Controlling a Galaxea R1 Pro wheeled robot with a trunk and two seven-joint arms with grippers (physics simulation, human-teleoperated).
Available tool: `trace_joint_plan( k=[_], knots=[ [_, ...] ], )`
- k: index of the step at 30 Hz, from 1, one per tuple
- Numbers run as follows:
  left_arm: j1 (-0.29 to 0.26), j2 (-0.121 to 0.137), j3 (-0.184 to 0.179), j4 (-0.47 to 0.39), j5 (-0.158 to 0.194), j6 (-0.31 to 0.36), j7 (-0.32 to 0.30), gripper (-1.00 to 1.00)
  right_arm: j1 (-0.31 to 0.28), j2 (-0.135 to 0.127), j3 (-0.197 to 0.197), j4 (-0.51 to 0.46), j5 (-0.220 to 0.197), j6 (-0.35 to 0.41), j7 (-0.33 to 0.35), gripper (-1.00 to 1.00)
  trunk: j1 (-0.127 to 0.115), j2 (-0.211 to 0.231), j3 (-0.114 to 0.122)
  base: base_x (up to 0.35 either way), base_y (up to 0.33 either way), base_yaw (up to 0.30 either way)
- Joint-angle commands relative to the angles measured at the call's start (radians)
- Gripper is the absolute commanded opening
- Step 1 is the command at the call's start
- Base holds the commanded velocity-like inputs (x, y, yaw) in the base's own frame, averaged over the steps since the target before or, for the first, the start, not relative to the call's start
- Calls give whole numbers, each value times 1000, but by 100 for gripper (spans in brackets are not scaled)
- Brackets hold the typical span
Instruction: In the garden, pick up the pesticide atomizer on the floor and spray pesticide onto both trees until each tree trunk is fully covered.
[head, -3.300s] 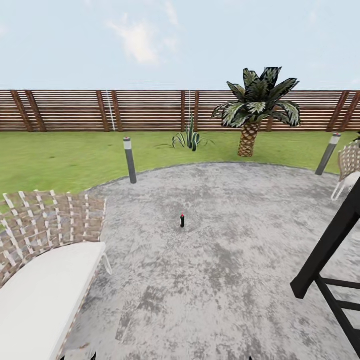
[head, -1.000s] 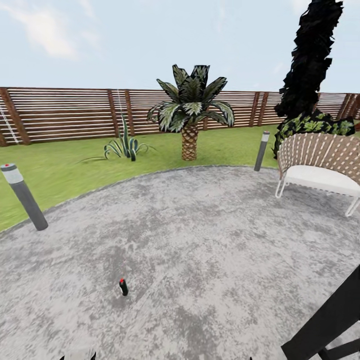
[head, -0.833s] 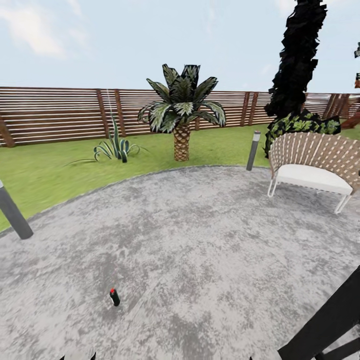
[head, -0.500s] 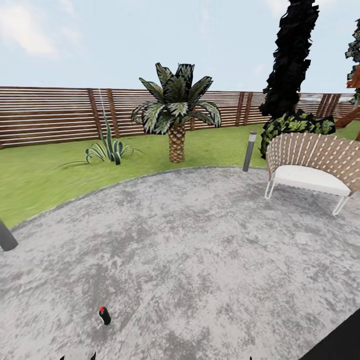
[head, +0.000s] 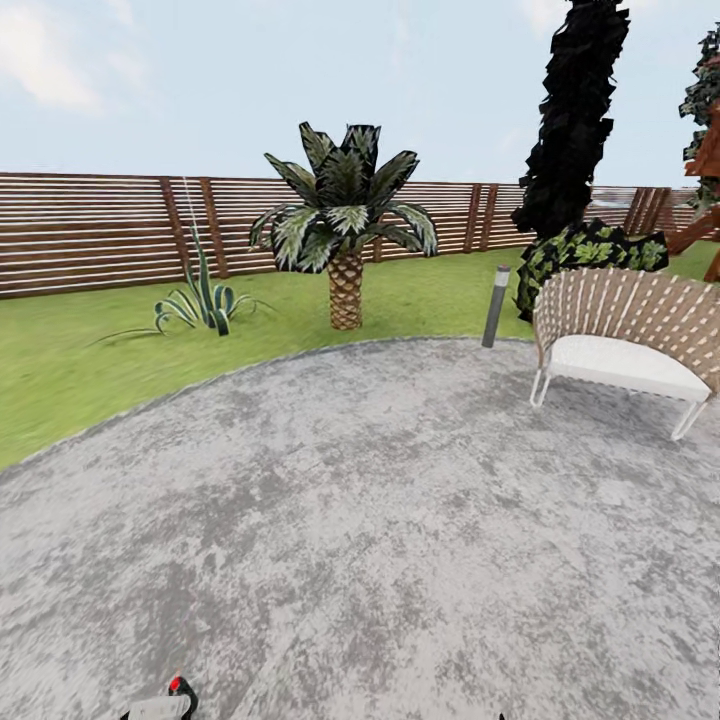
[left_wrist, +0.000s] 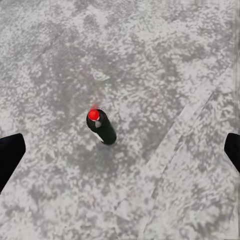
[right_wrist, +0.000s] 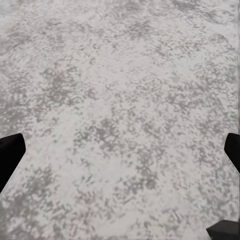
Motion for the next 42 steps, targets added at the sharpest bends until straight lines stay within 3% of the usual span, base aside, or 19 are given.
trace_joint_plan(
  k=[1, 11, 42],
  knots=[
    [0, 0, 2, 1, 2, -3, -1, 100, -1, 0, -1, 1, 1, -3, 0, 100, 0, 0, -1, 339, 0, -261],
    [0, 0, 2, 0, 2, -3, -1, 100, -1, 0, -1, 1, 1, -3, 0, 100, 0, 0, -1, 338, -61, -226],
    [0, 1, 2, 0, 2, -3, -1, 100, -1, 2, 2, 1, 1, -3, 1, 100, 0, 0, -1, 338, -24, -4]
  ],
)
